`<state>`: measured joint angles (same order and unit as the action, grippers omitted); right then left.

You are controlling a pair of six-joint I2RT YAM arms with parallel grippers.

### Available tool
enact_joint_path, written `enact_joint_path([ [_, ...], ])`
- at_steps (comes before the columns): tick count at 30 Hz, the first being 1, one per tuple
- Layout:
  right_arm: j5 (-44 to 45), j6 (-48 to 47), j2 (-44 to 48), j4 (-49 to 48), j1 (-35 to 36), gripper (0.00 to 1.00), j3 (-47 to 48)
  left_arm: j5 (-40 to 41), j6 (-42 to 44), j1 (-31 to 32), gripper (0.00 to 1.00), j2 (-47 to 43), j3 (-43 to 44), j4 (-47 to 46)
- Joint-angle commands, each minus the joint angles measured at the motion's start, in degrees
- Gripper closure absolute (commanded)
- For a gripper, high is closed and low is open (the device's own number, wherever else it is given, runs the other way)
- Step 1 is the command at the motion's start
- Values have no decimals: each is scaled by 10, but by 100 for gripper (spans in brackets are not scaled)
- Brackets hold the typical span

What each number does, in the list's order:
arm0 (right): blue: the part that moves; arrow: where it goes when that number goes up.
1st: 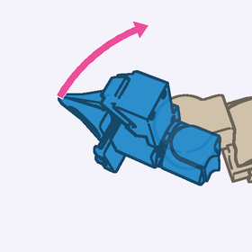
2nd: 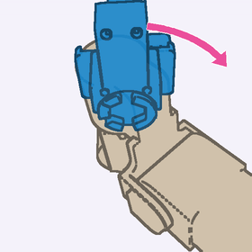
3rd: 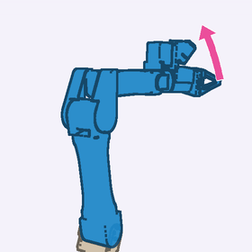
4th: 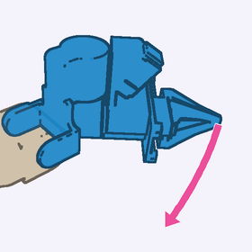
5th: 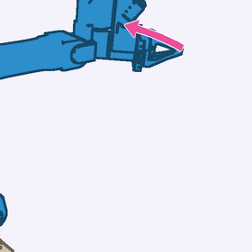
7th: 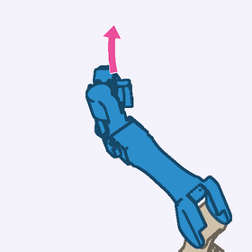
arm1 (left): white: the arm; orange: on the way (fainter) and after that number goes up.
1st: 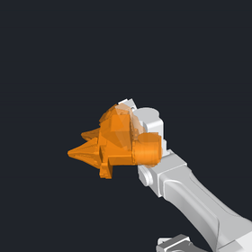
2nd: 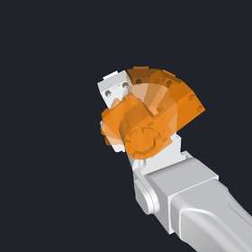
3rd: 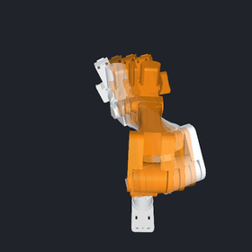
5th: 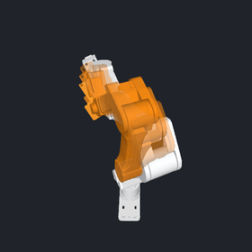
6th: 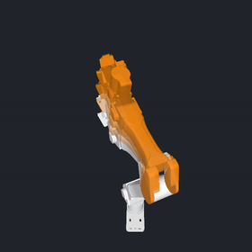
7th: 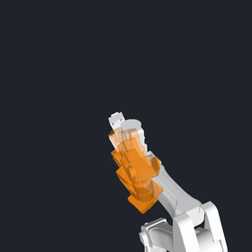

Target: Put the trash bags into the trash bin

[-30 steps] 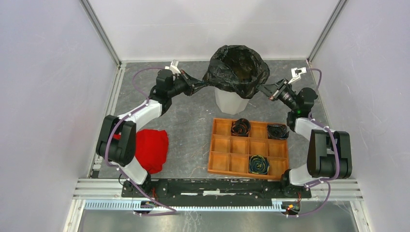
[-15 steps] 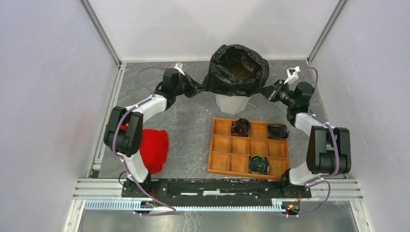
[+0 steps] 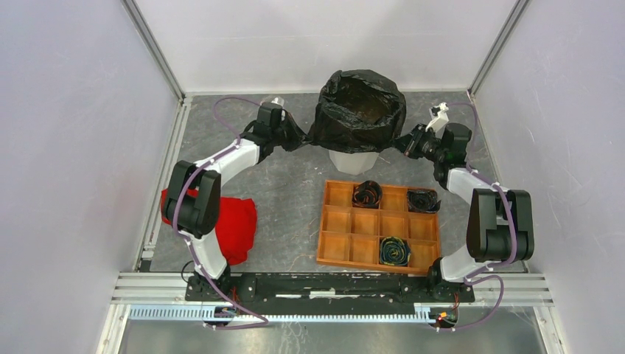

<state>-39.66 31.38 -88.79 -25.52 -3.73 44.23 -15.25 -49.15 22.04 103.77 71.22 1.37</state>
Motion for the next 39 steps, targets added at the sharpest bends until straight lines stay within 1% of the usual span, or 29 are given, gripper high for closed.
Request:
enact_joint_path([
  [1,29,-43,-4,34,1,83,34,56,66,-2,98,5,41,62],
  [6,74,-96,4,105,1,80,56,67,80,-1,98,12,45,82],
  [8,93,-115,11,137,1,76,66,64,82,-1,98,17,49,86],
  [11,128,-145,22,178,1,74,83,63,88,-1,98,27,59,97],
  [13,143,-156,24,196,0,71,91,62,91,1,98,33,68,107],
  [16,140,-160,18,211,0,61,101,64,92,2,98,34,67,108],
  [18,137,-162,19,218,1,62,101,67,94,2,98,33,66,111],
  [21,161,-172,28,227,0,63,99,73,98,2,98,31,67,117],
  [23,167,-179,32,241,-6,61,108,72,99,2,98,27,66,121],
  [24,167,-174,40,238,-11,57,108,71,97,2,98,24,65,120],
  [26,135,-140,56,202,-30,45,97,69,95,2,98,18,62,118],
  [28,91,-88,62,156,-56,41,93,67,96,2,98,13,65,119],
  [30,69,-58,53,128,-70,35,106,61,94,2,98,11,68,120],
  [32,40,-33,31,106,-71,32,134,48,88,2,98,10,68,117],
  [34,13,13,0,54,-71,30,149,38,82,2,98,8,68,112],
  [36,-10,75,-40,-30,-71,29,154,35,77,4,98,5,68,110],
  [39,-27,149,-84,-125,-57,29,157,29,73,7,98,2,68,108],
])
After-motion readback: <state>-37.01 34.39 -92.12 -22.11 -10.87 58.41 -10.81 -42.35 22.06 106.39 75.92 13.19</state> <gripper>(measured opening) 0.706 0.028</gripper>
